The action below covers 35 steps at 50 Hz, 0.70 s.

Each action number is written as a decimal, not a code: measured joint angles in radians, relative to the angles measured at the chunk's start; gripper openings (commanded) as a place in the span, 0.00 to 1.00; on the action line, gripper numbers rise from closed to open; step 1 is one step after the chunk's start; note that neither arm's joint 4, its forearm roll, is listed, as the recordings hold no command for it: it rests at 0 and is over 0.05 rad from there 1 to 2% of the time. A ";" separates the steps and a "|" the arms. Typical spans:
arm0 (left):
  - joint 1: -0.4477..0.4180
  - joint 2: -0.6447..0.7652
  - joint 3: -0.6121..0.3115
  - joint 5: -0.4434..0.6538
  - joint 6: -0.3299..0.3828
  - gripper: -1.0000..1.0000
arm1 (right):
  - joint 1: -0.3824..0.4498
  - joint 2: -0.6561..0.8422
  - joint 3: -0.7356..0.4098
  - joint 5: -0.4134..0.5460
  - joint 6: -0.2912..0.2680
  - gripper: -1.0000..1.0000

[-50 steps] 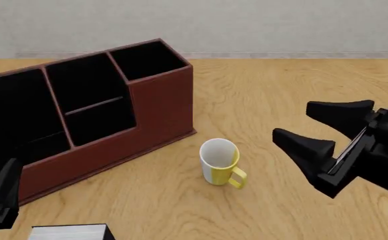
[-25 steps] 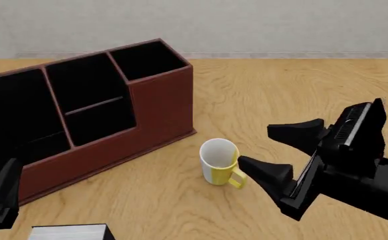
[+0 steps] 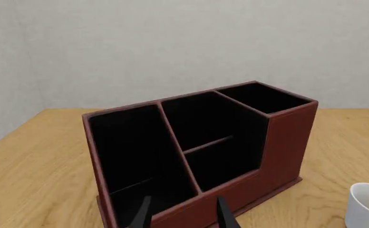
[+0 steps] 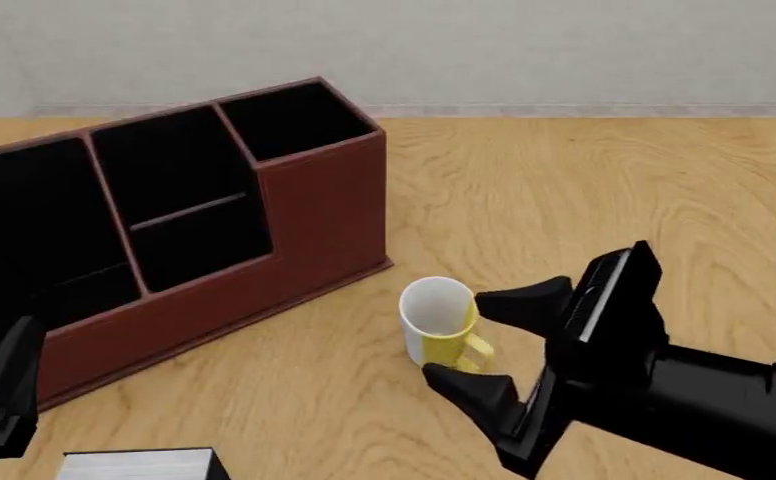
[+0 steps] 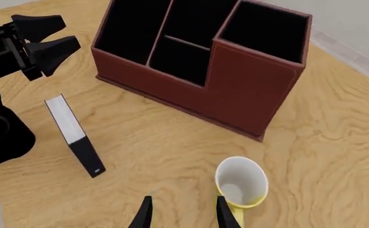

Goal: Pick up the book and place it in the right compartment of the caddy.

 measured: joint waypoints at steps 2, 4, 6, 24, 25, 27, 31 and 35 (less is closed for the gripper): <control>0.000 0.000 0.000 0.000 0.000 1.00 | 0.007 0.013 0.000 -0.009 -0.004 1.00; 0.000 0.000 0.000 0.000 0.000 1.00 | 0.015 0.028 -0.001 -0.018 -0.009 1.00; 0.000 0.000 0.000 0.000 0.000 1.00 | 0.022 0.041 -0.002 -0.026 -0.015 1.00; 0.000 0.000 0.000 0.000 0.000 1.00 | 0.083 0.161 -0.029 -0.086 -0.021 1.00; 0.000 0.000 0.000 0.000 0.000 1.00 | 0.087 0.168 -0.031 -0.089 -0.020 1.00; 0.000 0.000 0.000 0.000 0.000 1.00 | 0.094 0.181 -0.035 -0.093 -0.018 1.00; 0.000 0.000 0.000 0.000 0.000 1.00 | 0.108 0.203 -0.046 -0.099 -0.016 1.00; 0.000 0.000 0.000 0.000 0.000 1.00 | 0.124 0.227 -0.057 -0.104 -0.014 1.00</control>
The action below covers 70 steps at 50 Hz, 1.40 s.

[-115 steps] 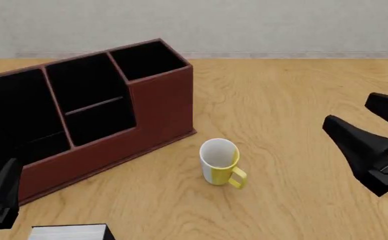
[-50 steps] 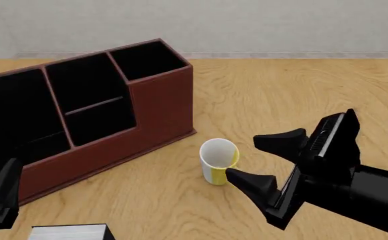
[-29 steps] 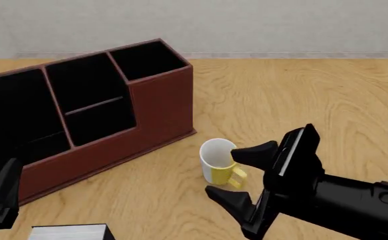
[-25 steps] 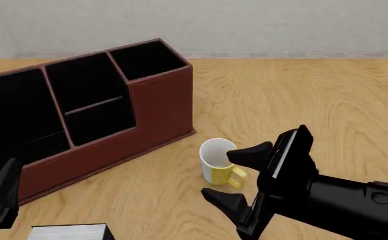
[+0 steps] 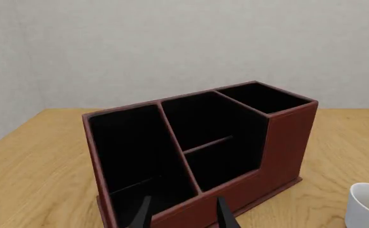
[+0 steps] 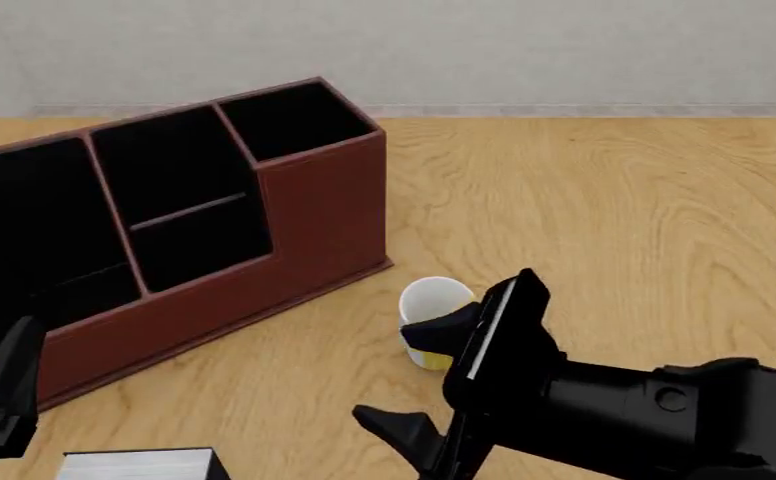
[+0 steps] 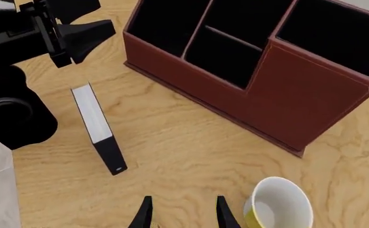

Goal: Pick up the book and place it in the right compartment of the caddy.

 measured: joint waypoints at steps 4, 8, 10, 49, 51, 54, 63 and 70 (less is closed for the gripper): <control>0.000 0.000 0.000 0.000 0.000 1.00 | 0.018 0.026 -0.012 -0.005 0.002 1.00; 0.000 0.000 0.000 0.000 0.000 1.00 | 0.035 0.049 -0.025 -0.009 0.003 1.00; 0.000 0.000 0.000 0.000 0.000 1.00 | 0.044 0.059 -0.032 -0.012 0.005 1.00; 0.000 0.000 0.000 0.000 0.000 1.00 | 0.200 0.242 -0.099 -0.105 0.057 1.00; 0.000 0.000 0.000 0.000 0.000 1.00 | 0.205 0.249 -0.101 -0.108 0.059 1.00; 0.000 0.000 0.000 0.000 0.000 1.00 | 0.211 0.260 -0.107 -0.112 0.062 1.00; 0.000 0.000 0.000 0.000 0.000 1.00 | 0.229 0.289 -0.128 -0.118 0.068 1.00; 0.000 0.000 0.000 0.000 0.000 1.00 | 0.238 0.310 -0.140 -0.125 0.071 1.00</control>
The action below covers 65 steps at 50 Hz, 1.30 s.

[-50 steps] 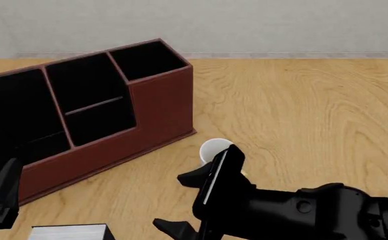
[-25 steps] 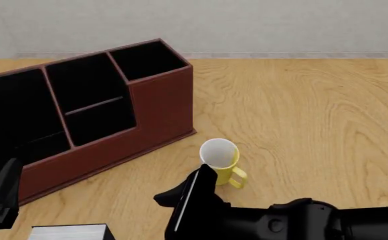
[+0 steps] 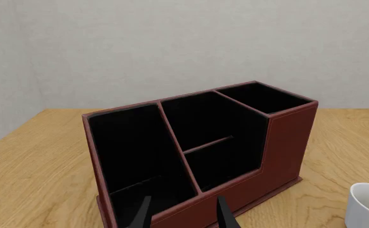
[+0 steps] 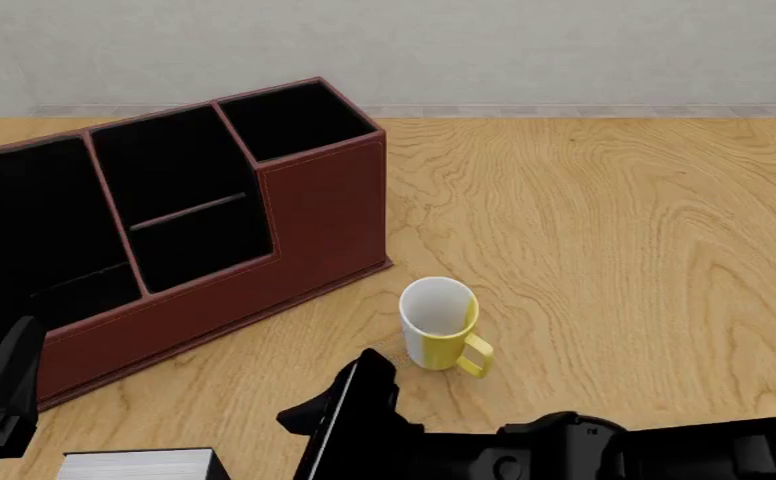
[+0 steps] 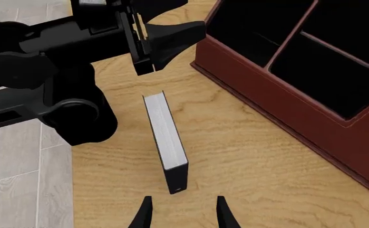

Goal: Pick up the book and place it in the right compartment of the caddy.

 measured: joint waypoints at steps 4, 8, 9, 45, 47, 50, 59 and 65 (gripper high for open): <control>0.000 0.000 0.000 0.000 0.000 1.00 | -0.001 0.012 -0.005 -0.005 0.000 1.00; 0.000 0.000 0.000 0.000 0.000 1.00 | -0.002 0.025 -0.008 -0.013 0.001 1.00; 0.000 0.000 0.000 0.000 0.000 1.00 | -0.002 0.028 -0.008 -0.016 0.002 1.00; 0.000 0.000 0.000 0.000 0.000 1.00 | 0.010 0.163 -0.079 -0.028 -0.012 1.00; 0.000 0.000 0.000 0.000 0.000 1.00 | 0.010 0.169 -0.085 -0.025 -0.013 1.00; 0.000 0.000 0.000 0.000 0.000 1.00 | 0.010 0.178 -0.096 -0.021 -0.015 1.00; 0.000 0.000 0.000 0.000 0.000 1.00 | 0.011 0.202 -0.130 -0.010 -0.017 1.00; 0.000 0.000 0.000 0.000 0.000 1.00 | 0.014 0.216 -0.150 -0.003 -0.017 1.00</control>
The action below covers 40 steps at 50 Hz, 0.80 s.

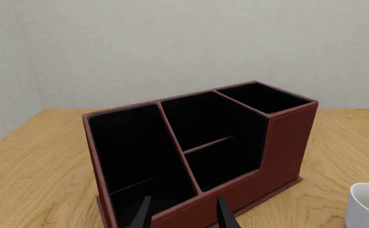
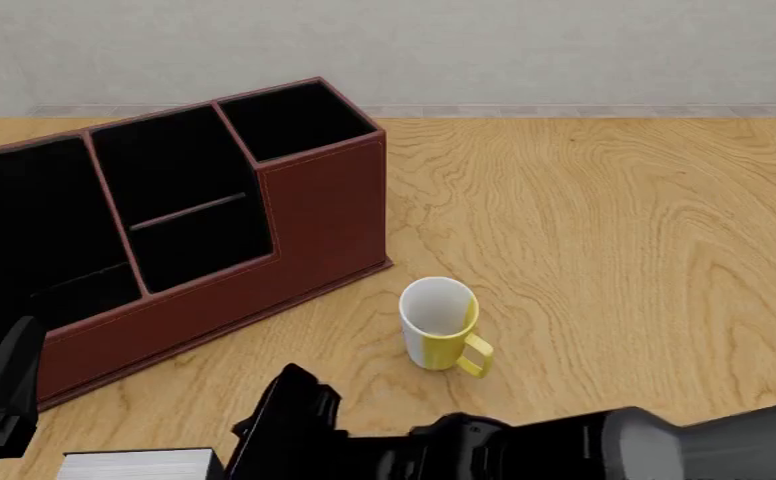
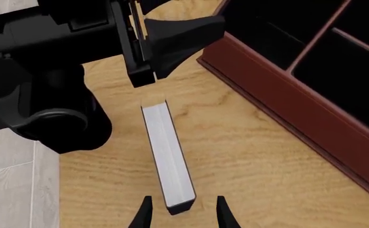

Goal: Pick up the book and place it in the right compartment of the caddy.

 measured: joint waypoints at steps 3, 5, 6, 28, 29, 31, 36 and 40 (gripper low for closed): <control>0.000 0.000 0.000 0.000 0.000 1.00 | 0.001 0.007 -0.010 0.004 -0.001 1.00; 0.000 0.000 0.000 0.000 0.000 1.00 | 0.001 0.011 -0.016 0.008 -0.001 1.00; 0.000 0.000 0.000 0.000 0.000 1.00 | 0.001 0.013 -0.020 0.009 -0.002 1.00; 0.000 0.000 0.000 0.000 0.000 1.00 | 0.002 0.051 -0.065 0.025 -0.018 1.00; 0.000 0.000 0.000 0.000 0.000 1.00 | 0.002 0.053 -0.066 0.025 -0.019 1.00; 0.000 0.000 0.000 0.000 0.000 1.00 | 0.003 0.055 -0.068 0.025 -0.020 1.00; 0.000 0.000 0.000 0.000 0.000 1.00 | 0.006 0.056 -0.070 0.022 -0.025 0.00; 0.000 0.000 0.000 0.000 0.000 1.00 | 0.007 0.051 -0.067 0.021 -0.049 0.00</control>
